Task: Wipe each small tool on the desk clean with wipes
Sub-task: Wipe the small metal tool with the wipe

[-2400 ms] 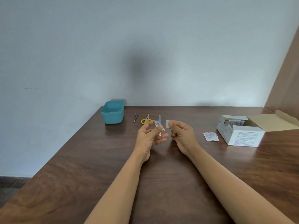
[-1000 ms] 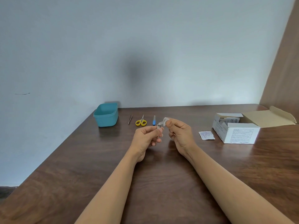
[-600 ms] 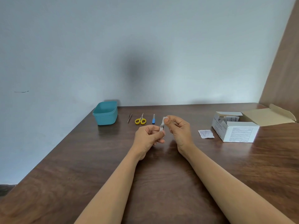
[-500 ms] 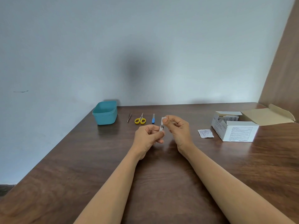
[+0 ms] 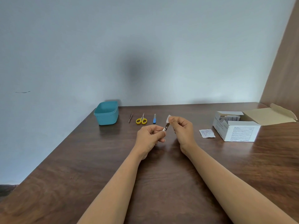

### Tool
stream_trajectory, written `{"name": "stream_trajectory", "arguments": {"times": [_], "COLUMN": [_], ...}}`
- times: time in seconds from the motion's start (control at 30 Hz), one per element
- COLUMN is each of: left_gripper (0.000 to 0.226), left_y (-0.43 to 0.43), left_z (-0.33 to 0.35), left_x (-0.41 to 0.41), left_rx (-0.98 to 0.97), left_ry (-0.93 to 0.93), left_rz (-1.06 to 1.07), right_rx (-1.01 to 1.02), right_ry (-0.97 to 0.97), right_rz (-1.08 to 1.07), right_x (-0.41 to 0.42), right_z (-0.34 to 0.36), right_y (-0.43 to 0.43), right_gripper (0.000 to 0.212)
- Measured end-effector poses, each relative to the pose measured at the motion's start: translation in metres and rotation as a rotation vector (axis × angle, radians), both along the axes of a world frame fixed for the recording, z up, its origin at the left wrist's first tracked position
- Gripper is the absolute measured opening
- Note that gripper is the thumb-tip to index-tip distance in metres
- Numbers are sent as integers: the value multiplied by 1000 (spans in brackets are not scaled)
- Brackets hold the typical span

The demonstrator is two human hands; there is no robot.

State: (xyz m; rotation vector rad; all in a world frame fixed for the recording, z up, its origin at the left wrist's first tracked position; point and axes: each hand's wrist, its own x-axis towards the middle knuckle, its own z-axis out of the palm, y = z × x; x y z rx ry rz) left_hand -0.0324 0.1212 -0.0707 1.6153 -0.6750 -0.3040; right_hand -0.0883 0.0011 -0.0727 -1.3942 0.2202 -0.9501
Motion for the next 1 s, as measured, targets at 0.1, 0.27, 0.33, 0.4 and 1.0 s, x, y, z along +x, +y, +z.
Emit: {"name": "stream_trajectory", "arguments": {"times": [0.1, 0.27, 0.33, 0.4, 1.0], "left_gripper": [8, 8, 10, 13, 8], "left_y": [0, 1, 1, 1, 1], "left_z": [0, 1, 1, 0, -2], "left_x": [1, 1, 1, 2, 2], "left_rx": [-12, -49, -53, -54, -12], "left_ry": [24, 39, 45, 48, 6], "left_rz": [18, 29, 29, 31, 9], "right_rx": [31, 42, 14, -14, -283], "right_ry": [-17, 3, 16, 11, 117], "right_rz": [33, 97, 102, 112, -31], "right_x": [-1, -3, -3, -3, 5], "right_z": [0, 0, -1, -3, -13], "right_y": [-1, 0, -1, -1, -1], "right_gripper": [12, 3, 6, 6, 8]}}
